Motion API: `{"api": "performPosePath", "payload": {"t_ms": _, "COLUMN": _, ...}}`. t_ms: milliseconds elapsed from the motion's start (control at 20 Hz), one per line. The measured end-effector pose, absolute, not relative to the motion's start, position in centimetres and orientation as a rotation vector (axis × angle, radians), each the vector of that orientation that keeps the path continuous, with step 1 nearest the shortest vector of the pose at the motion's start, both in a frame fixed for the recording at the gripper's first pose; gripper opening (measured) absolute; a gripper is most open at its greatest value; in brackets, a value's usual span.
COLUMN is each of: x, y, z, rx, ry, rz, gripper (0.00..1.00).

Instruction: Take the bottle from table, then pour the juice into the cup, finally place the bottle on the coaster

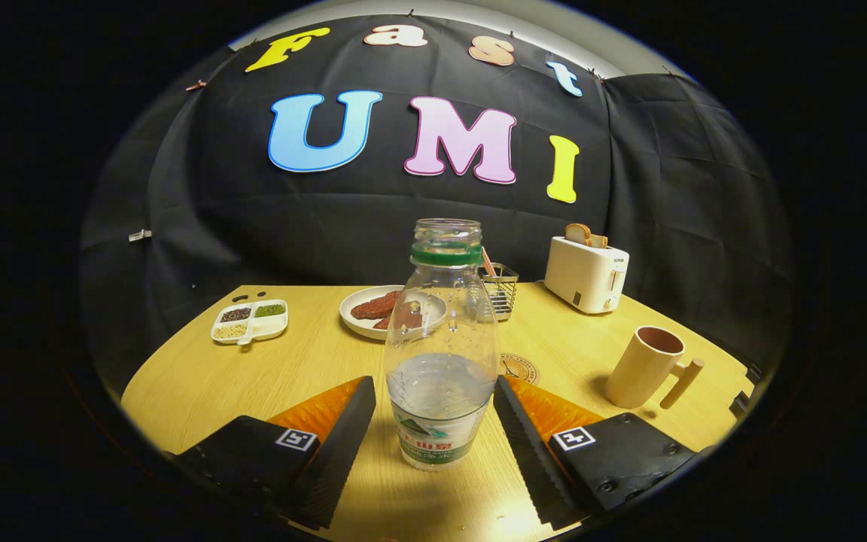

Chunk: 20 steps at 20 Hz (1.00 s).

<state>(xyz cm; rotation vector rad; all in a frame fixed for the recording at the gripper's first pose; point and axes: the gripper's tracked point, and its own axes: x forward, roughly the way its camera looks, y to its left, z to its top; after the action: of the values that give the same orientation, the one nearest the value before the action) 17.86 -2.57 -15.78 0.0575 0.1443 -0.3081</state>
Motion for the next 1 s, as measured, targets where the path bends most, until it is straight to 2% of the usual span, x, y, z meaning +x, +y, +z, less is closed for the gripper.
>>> {"api": "performPosePath", "payload": {"t_ms": 300, "x": 18.8, "y": -3.1, "z": -16.3, "rx": 0.046, "ry": 0.149, "rz": -0.333, "gripper": 0.96}}
{"api": "performPosePath", "payload": {"t_ms": 400, "x": 19.0, "y": -3.1, "z": -16.2, "rx": 0.049, "ry": 0.142, "rz": -0.334, "gripper": 0.93}}
{"api": "performPosePath", "payload": {"t_ms": 450, "x": 19.4, "y": -3.1, "z": -16.3, "rx": 0.053, "ry": 0.140, "rz": -0.327, "gripper": 0.83}}
{"api": "performPosePath", "payload": {"t_ms": 500, "x": 19.0, "y": -2.9, "z": -16.2, "rx": 0.056, "ry": 0.141, "rz": -0.329, "gripper": 0.79}}
{"api": "performPosePath", "payload": {"t_ms": 1000, "x": 17.5, "y": -4.5, "z": -13.8, "rx": 0.191, "ry": 0.112, "rz": -0.312, "gripper": 0.74}}
